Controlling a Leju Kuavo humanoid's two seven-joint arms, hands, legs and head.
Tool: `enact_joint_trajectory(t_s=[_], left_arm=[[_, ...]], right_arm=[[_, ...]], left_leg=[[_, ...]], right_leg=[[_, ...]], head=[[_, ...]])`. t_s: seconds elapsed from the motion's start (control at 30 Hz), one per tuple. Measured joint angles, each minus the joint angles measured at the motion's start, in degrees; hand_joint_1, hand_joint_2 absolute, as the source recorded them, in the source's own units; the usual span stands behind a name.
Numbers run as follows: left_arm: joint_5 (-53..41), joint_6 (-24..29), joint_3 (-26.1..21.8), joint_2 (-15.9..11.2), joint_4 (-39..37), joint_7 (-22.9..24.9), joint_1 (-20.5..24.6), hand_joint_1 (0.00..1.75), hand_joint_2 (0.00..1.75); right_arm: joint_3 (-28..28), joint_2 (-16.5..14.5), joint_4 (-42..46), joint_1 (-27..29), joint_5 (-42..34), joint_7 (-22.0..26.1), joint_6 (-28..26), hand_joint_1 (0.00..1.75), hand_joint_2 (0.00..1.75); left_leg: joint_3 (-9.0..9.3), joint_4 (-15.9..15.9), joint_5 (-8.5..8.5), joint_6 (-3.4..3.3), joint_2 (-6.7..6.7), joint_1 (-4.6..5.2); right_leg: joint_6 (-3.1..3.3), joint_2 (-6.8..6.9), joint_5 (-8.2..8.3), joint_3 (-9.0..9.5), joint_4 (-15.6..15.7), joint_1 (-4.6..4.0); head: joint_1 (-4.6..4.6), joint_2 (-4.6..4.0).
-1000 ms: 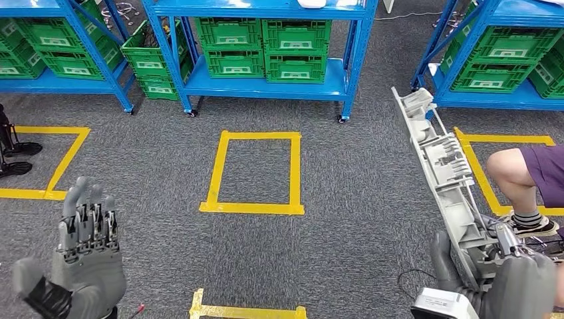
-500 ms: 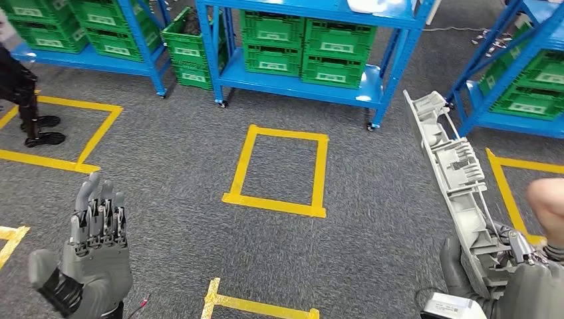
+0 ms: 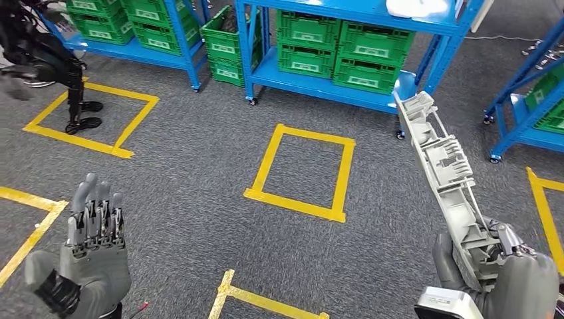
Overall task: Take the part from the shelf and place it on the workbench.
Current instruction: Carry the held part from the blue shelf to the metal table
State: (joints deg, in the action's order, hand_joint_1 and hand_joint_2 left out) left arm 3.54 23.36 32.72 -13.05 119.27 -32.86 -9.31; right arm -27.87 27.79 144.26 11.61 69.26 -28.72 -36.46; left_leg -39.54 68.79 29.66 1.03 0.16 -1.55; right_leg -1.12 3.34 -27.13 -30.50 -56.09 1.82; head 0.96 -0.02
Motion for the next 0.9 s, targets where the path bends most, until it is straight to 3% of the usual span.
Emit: enact_joint_trajectory(t_s=[0.07,0.13,0.23,0.3,0.37,0.4,0.43,0.47,0.53,0.6,0.67,0.7,0.73,0.8,0.87,0.9], left_arm=[[0.08,-0.05,-0.10,-0.01,0.01,-0.07,0.04,0.00,0.00],[0.09,-0.14,-0.26,0.00,0.05,-0.17,0.07,0.00,0.00],[0.03,-0.26,-0.49,-0.01,0.13,-0.24,-0.08,0.00,0.00],[-0.16,-0.29,-0.62,-0.03,0.25,-0.24,-0.09,0.00,0.00],[-0.48,-0.29,-0.80,-0.05,0.36,-0.20,-0.04,0.00,0.00],[-0.67,-0.27,-0.90,-0.05,0.39,-0.15,-0.06,0.00,0.00],[-0.86,-0.23,-1.01,-0.05,0.45,-0.11,-0.10,0.00,0.00],[-1.02,-0.17,-1.11,-0.05,0.54,-0.08,-0.15,0.00,0.00],[-1.18,-0.04,-1.34,-0.05,0.81,-0.06,-0.22,0.00,0.00],[-1.51,0.20,-1.57,-0.04,1.07,-0.07,-0.31,0.00,0.00],[-1.96,0.54,-1.84,-0.04,1.37,-0.08,-0.63,0.00,0.00],[-2.11,0.70,-2.00,-0.04,1.59,-0.09,-0.86,0.00,0.00],[-2.25,0.92,-2.19,-0.04,1.80,-0.15,-1.14,0.00,0.00],[-2.56,1.50,-2.57,-0.02,2.27,-0.42,-1.53,0.00,0.00],[-2.93,2.26,-2.97,0.01,2.59,-0.81,-1.84,0.00,0.00],[-3.07,2.63,-3.16,0.02,2.68,-1.00,-2.07,0.00,0.00]], right_arm=[[0.00,-0.09,-0.22,-0.05,-0.42,0.33,0.16,1.75,1.75],[0.00,-0.15,-0.28,-0.15,-0.75,0.66,0.37,1.75,1.75],[0.00,-0.20,-0.45,-0.57,-1.13,1.01,0.57,1.75,1.75],[0.01,-0.21,-0.58,-0.89,-1.57,1.31,0.68,1.75,1.75],[0.01,-0.25,-0.73,-1.09,-2.16,1.73,0.72,1.75,1.75],[0.02,-0.26,-0.84,-1.18,-2.49,1.99,0.72,1.75,1.75],[0.02,-0.29,-0.99,-1.27,-2.81,2.22,0.72,1.75,1.75],[0.02,-0.33,-1.15,-1.34,-3.09,2.39,0.72,1.75,1.75],[0.02,-0.43,-1.41,-1.47,-3.49,2.64,0.72,1.75,1.75],[0.04,-0.54,-1.55,-1.70,-4.05,3.21,0.71,1.75,1.75],[0.07,-0.62,-1.69,-2.02,-4.84,4.06,0.73,1.75,1.75],[0.09,-0.67,-1.81,-2.22,-5.21,4.42,0.78,1.75,1.75],[0.12,-0.72,-1.94,-2.49,-5.65,4.79,0.92,1.75,1.75],[0.25,-0.89,-2.20,-3.01,-6.54,5.57,1.37,1.75,1.75],[0.39,-1.13,-2.43,-3.47,-7.50,6.50,1.94,1.75,1.75],[0.44,-1.27,-2.54,-3.71,-7.97,6.97,2.21,1.75,1.75]], left_leg=[[3.71,-6.91,-2.63,0.35,2.34,-0.10],[5.70,-10.44,-3.05,-0.37,3.66,0.17],[5.37,-10.67,-3.10,-2.16,1.81,0.47],[5.61,-10.91,-3.50,-2.97,0.47,0.39],[5.47,-10.98,-3.77,-3.50,-0.87,0.56],[5.37,-10.97,-3.86,-3.66,-1.65,0.77],[5.31,-10.96,-3.92,-3.79,-2.45,1.00],[5.28,-10.94,-3.96,-3.86,-3.31,1.20],[5.29,-10.89,-4.04,-3.95,-5.03,1.51],[5.09,-10.72,-4.12,-3.84,-6.57,1.71],[4.56,-10.61,-4.40,-3.32,-7.83,1.47],[4.31,-10.67,-4.60,-2.93,-8.51,1.28],[3.96,-10.65,-4.75,-2.60,-8.47,1.14],[2.84,-9.04,-3.77,-1.95,-5.69,1.28],[0.12,-3.57,-0.87,-1.28,-1.89,1.17],[-1.60,-0.09,0.61,-0.94,-1.09,0.92]], right_leg=[[-0.80,1.07,-0.44,0.05,-0.54,0.20],[-1.80,1.98,-0.85,0.08,-0.98,0.07],[-3.16,3.11,-1.19,0.27,-0.87,0.24],[-3.56,1.16,-3.21,-0.78,-3.44,0.40],[-3.24,-1.50,-6.95,-3.91,-10.44,0.14],[-2.97,-2.09,-8.35,-5.66,-14.17,-0.09],[-2.66,-2.42,-8.78,-6.89,-16.55,-0.32],[-2.29,-2.67,-8.09,-7.26,-16.90,-0.54],[-1.28,-3.84,-4.24,-5.42,-11.78,-0.99],[-0.14,-6.69,-1.51,-2.68,-5.02,-1.17],[0.30,-8.01,-1.20,-1.23,-2.24,-1.36],[0.34,-7.45,-1.12,-0.89,-1.79,-1.49],[0.48,-6.71,-0.83,-0.62,-1.45,-1.49],[0.88,-5.23,-0.36,-0.09,-0.50,-1.29],[1.15,-3.74,-0.24,0.20,-0.11,-1.20],[1.25,-2.95,-0.30,0.19,-0.11,-1.19]], head=[[0.65,0.01],[1.06,0.02],[0.66,0.01],[0.13,0.01],[-0.86,0.01],[-1.28,0.01],[-1.56,0.01],[-1.74,0.01],[-2.08,0.02],[-2.27,0.02],[-2.22,0.01],[-2.23,0.01],[-2.34,0.01],[-2.10,0.00],[-1.41,0.00],[-1.11,0.01]])
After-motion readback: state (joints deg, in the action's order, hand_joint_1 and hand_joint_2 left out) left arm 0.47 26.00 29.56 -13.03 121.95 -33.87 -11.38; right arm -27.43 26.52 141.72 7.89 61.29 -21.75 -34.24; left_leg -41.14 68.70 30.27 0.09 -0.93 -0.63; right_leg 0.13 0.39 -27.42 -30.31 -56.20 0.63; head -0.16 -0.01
